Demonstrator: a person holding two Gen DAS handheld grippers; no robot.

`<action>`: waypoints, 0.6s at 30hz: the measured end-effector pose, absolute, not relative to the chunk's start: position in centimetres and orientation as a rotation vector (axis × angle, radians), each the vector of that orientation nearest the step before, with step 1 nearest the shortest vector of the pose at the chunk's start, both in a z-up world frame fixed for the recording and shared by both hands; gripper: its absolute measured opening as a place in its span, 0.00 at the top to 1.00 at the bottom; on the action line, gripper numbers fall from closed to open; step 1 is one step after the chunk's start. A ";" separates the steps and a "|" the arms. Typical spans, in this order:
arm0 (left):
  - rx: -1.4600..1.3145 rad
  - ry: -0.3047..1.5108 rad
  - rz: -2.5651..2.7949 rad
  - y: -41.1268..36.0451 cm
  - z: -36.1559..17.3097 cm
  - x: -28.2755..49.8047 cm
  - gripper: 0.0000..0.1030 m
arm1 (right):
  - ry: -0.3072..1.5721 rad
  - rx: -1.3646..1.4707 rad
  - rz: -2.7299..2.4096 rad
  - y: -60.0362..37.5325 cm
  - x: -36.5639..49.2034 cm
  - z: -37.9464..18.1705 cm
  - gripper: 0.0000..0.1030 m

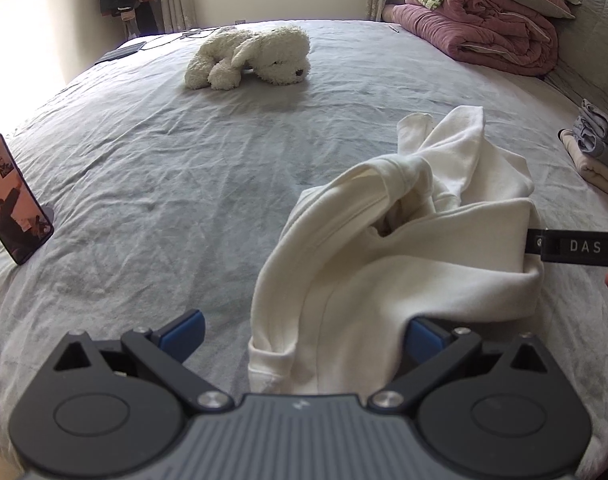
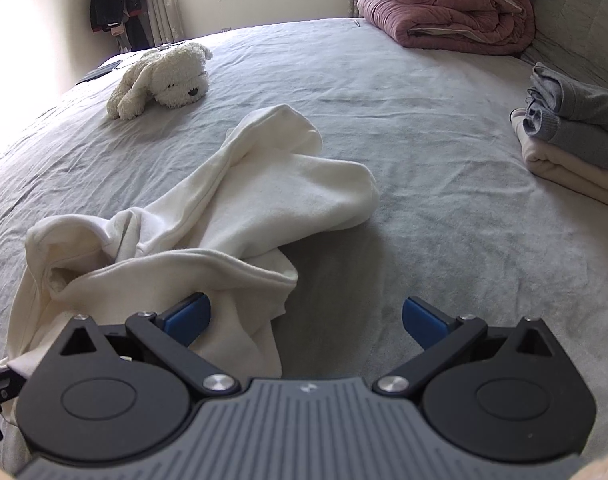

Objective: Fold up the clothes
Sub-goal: 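Lower the right gripper onto the shirt and pinch a fold of fabric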

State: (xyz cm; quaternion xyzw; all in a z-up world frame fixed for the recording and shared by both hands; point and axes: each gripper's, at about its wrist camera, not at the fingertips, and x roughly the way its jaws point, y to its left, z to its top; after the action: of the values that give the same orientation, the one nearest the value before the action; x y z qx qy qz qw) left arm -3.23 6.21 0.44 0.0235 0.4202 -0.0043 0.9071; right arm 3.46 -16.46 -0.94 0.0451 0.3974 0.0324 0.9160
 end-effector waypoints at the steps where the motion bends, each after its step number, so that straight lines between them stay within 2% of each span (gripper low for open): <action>1: 0.047 0.867 -0.008 6.3 0.5 -3.2 0.00 | 0.822 0.094 0.068 -16.4 3.5 -1.1 0.00; 18: 0.004 0.796 -0.011 5.9 2.5 -2.1 0.00 | 0.940 0.178 0.125 -17.2 5.4 -3.9 0.00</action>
State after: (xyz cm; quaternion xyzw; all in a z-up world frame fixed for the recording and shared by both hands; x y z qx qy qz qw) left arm -2.08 5.95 2.49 0.0022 0.3877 -0.0052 0.9218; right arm 5.37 -17.24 -3.88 0.0855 0.4518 0.0601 0.8860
